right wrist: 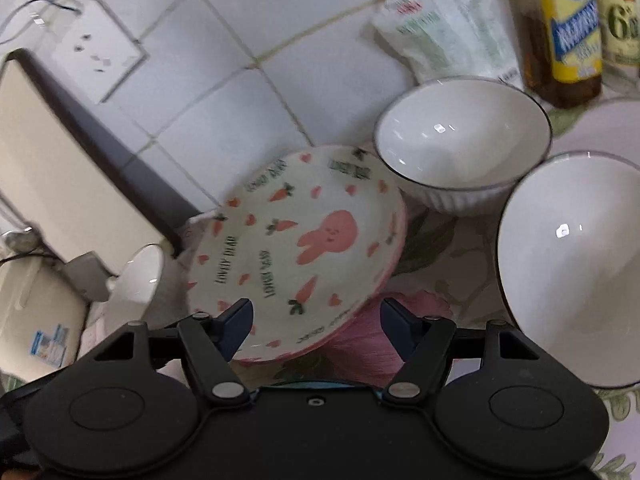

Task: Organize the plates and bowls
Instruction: 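Reach to the pink bunny plate and close both grippers on its rim, then carry the pink bunny plate over the blue egg plate and lower it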

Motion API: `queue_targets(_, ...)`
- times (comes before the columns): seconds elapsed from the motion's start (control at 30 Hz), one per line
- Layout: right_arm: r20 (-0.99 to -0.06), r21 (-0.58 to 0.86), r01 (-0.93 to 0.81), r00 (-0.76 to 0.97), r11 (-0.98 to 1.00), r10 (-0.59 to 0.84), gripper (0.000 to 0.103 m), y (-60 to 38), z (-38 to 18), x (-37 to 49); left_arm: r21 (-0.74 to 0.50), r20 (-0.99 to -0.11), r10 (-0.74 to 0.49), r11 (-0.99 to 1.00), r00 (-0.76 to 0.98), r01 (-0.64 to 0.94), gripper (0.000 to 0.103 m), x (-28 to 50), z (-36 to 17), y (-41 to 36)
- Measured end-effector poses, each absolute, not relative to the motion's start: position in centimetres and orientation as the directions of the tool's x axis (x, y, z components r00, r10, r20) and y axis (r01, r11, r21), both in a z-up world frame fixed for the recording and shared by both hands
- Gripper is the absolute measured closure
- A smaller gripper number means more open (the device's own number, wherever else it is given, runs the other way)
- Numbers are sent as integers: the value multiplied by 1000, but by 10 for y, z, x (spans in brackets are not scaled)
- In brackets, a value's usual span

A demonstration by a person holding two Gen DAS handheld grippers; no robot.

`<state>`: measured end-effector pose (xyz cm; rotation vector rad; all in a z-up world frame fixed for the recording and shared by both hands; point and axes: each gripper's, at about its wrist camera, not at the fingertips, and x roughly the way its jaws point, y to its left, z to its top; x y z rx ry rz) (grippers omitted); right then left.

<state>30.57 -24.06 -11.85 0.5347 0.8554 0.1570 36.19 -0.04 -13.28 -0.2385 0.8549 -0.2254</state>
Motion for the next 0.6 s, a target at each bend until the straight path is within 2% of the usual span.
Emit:
queue_targets(0.13, -686, 533, 138, 648, 835, 331, 28, -243, -130, 312, -304, -727, -281, 950, 627, 73, 51, 368, -139, -1)
queue_targets(0.2, -676, 565, 167, 656, 808, 337, 28, -247, -135, 316, -306, -738, -270, 951, 619, 49, 63, 371, -143, -1)
queue_targets(0.27, -655, 598, 190, 676, 779, 337, 28, -251, -138, 320, -328, -751, -273, 944, 601, 18, 68, 375, -148, 0)
queue_targets(0.37, -631, 634, 207, 696, 745, 343, 31, -254, -141, 328, -352, -752, -277, 936, 598, -10, 70, 379, -153, 1)
queue_targets(0.4, -625, 641, 207, 700, 739, 345, 36, -255, -142, 331, -347, -750, -270, 938, 605, -12, 70, 379, -154, 0)
queue_targets(0.53, -620, 635, 201, 708, 746, 337, 38, -253, -143, 333, -328, -745, -244, 944, 620, -22, 70, 383, -158, -5)
queue_targets(0.57, -617, 630, 189, 711, 753, 338, 38, -254, -143, 333, -327, -743, -242, 945, 624, -23, 71, 384, -159, -6)
queue_targets(0.6, -614, 626, 179, 713, 759, 338, 40, -254, -144, 332, -328, -738, -244, 944, 629, -19, 77, 385, -160, -6)
